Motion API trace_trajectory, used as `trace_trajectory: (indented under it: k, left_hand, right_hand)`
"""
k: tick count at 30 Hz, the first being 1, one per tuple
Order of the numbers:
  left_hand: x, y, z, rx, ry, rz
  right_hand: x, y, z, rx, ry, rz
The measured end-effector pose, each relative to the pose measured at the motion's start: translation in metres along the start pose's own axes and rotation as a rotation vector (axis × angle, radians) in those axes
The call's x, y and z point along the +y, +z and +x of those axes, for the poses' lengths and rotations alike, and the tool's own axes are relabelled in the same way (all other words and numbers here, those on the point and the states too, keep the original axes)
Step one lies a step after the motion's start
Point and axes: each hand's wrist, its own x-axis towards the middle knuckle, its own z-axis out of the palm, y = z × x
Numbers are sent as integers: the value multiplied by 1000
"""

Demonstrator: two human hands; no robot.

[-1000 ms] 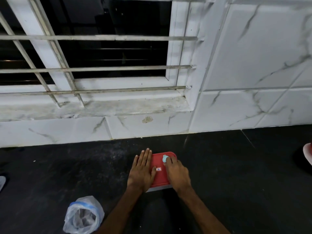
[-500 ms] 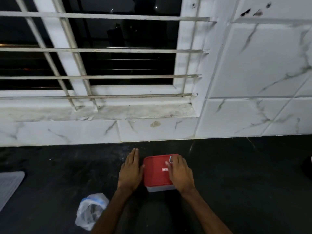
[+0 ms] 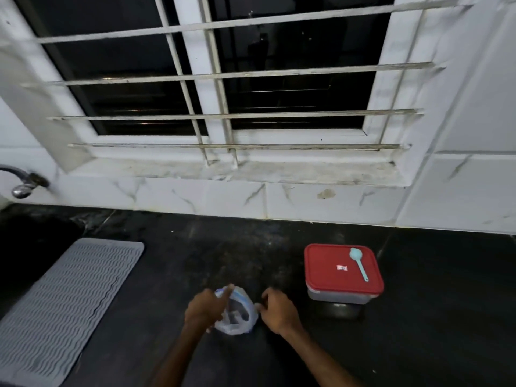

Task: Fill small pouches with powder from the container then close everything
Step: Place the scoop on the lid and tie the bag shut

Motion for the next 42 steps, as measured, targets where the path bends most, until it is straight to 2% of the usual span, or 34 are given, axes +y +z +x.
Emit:
trace_trajectory:
  k: [3, 6, 10, 12, 16, 19, 22, 24, 27, 31, 34, 37, 40, 42]
  left_hand:
    - [9, 18, -11, -77, 38, -10]
    - [19, 20, -12, 0, 86, -224]
    - [36, 4, -11, 55, 236, -627]
    - [55, -4, -16, 50, 311, -755]
    - [77, -7, -15, 53, 373, -881]
    - [79, -2, 4, 231, 293, -879]
    - [83, -15, 12, 373, 199, -1035]
    - [91, -26, 10, 372, 186, -1179]
    - [96, -32, 2, 240, 235, -1284]
    - [87, -40, 1, 39, 303, -1259]
    - [87, -47, 7, -92, 304, -1161]
    - [90, -48, 7, 40, 408, -947]
    - [96, -46, -1, 176, 526, -849]
    - [103, -42, -8, 206, 565, -785]
  right_hand:
    - [-8, 15, -7, -108, 11, 100]
    - [-14, 8, -6, -87, -54, 335]
    - [-16, -13, 3, 64, 8, 644]
    - [-16, -25, 9, 140, 43, 740]
    - [-17, -46, 20, 254, 5, 764]
    - [-8, -62, 27, 332, -6, 771]
    - [-2, -76, 25, 341, 6, 845]
    - [-3, -80, 24, 335, -29, 861]
    - [-1, -79, 23, 352, -82, 855]
    - [9, -79, 22, 339, -93, 883]
    - [14, -79, 17, 222, -99, 831]
    - [17, -81, 14, 80, -82, 785]
    - [5, -95, 14, 140, -45, 921]
    - [-9, -102, 17, 102, 12, 988]
